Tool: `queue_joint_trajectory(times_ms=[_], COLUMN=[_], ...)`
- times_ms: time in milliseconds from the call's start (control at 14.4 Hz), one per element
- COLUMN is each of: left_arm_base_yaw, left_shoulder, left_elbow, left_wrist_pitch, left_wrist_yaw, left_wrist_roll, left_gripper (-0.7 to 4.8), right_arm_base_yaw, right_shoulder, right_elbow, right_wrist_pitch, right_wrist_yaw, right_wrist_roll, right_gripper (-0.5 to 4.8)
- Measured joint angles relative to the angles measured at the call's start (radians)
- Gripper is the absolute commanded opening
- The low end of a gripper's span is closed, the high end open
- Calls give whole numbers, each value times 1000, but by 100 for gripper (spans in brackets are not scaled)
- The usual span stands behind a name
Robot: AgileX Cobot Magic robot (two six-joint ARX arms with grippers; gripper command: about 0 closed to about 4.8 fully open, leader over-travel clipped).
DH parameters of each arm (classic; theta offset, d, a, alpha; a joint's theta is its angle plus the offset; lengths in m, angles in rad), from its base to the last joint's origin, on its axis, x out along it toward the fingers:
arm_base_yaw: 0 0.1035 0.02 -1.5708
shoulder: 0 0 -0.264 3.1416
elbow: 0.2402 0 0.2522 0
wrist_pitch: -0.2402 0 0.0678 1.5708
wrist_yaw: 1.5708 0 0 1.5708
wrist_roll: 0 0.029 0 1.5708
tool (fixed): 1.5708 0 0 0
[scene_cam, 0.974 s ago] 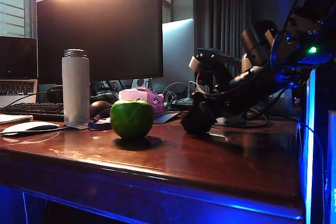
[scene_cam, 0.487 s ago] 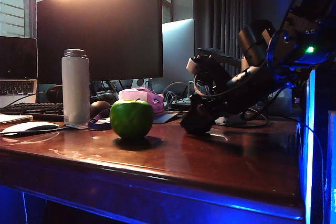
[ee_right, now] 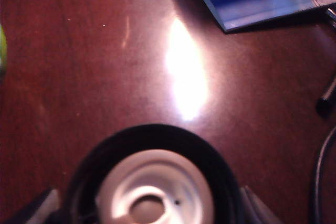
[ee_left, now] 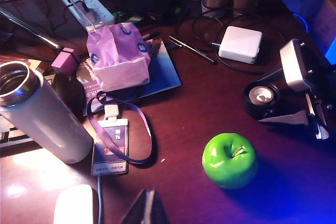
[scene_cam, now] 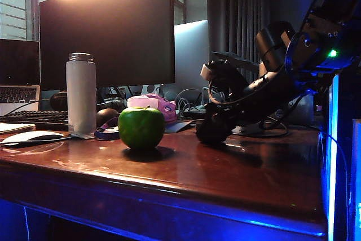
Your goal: Stack the black thermos bottle cap from the table onto the green apple.
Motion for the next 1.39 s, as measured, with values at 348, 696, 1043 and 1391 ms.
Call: queue_joint_trajectory(times_ms=[348, 696, 1043, 1391], left_arm_base_yaw=[0, 0, 0, 0], left_shoulder=[0, 0, 0, 0], left_elbow=[0, 0, 0, 0], left_wrist_pitch=[0, 0, 0, 0], left_wrist_yaw=[0, 0, 0, 0], left_wrist_roll=[0, 0, 0, 0], left_gripper=[-4, -4, -4, -4], right_arm_base_yaw=[0, 0, 6, 66], right_shoulder=[2, -50, -170, -178], right_elbow=[0, 0, 0, 140], right_wrist_pitch=[43, 42, 43, -154], right_wrist_yaw=[3, 9, -11, -38], right_wrist_roll=[-3, -3, 79, 132], right_gripper=[314, 314, 314, 314])
